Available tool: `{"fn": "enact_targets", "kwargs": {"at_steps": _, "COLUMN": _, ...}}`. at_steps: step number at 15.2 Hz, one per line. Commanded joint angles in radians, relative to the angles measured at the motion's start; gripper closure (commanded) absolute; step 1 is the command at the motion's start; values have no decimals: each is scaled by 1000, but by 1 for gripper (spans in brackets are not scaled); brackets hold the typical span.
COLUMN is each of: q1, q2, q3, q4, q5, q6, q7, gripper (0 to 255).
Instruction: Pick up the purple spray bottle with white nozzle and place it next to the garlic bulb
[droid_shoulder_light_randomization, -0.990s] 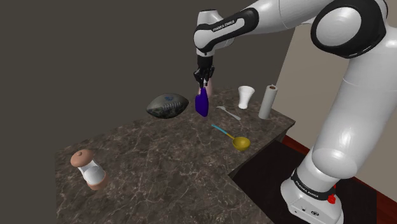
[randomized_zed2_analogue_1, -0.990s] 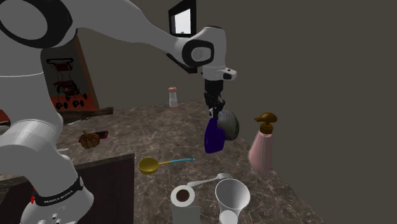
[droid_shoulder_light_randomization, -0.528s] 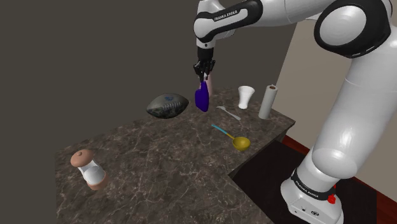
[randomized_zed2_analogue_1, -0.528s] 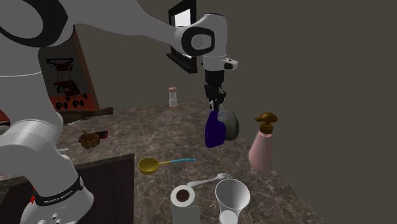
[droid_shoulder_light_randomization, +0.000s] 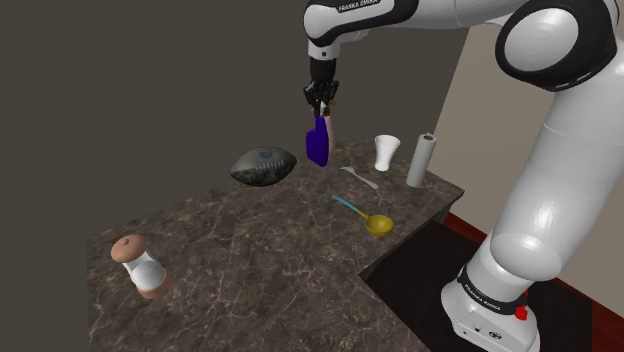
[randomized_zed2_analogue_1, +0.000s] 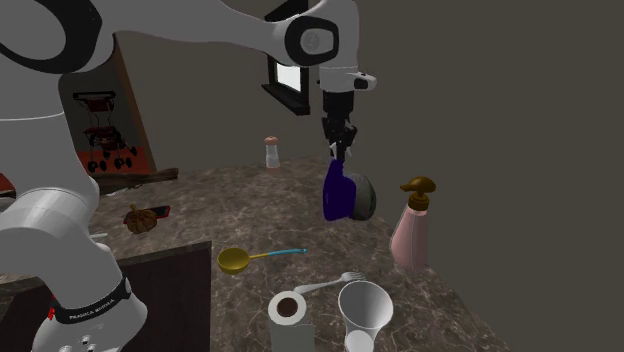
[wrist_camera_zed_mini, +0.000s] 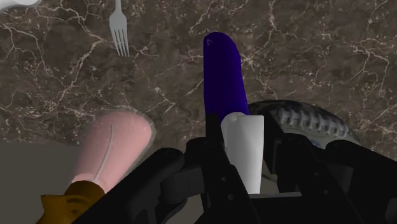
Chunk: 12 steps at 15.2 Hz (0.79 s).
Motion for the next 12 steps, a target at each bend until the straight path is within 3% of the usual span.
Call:
{"fn": "enact_targets", "kwargs": {"at_steps": 1, "q1": -1, "q2": -2, "q3": 0, "q4": 23, "q5": 0, "q6": -25, "q7": -1, "gripper": 255}}
{"fn": "enact_targets", "kwargs": {"at_steps": 8, "q1": -1, "q2": 4, "q3": -1, "q4": 125, "q5": 0, "q6": -121, "q7": -1, "gripper": 255}}
{"fn": "enact_targets", "kwargs": {"at_steps": 12, "q1": 26, "q2": -134, "q3": 21, "q4": -11, "q5": -4, "q6": -123, "q7": 47, "gripper": 255}}
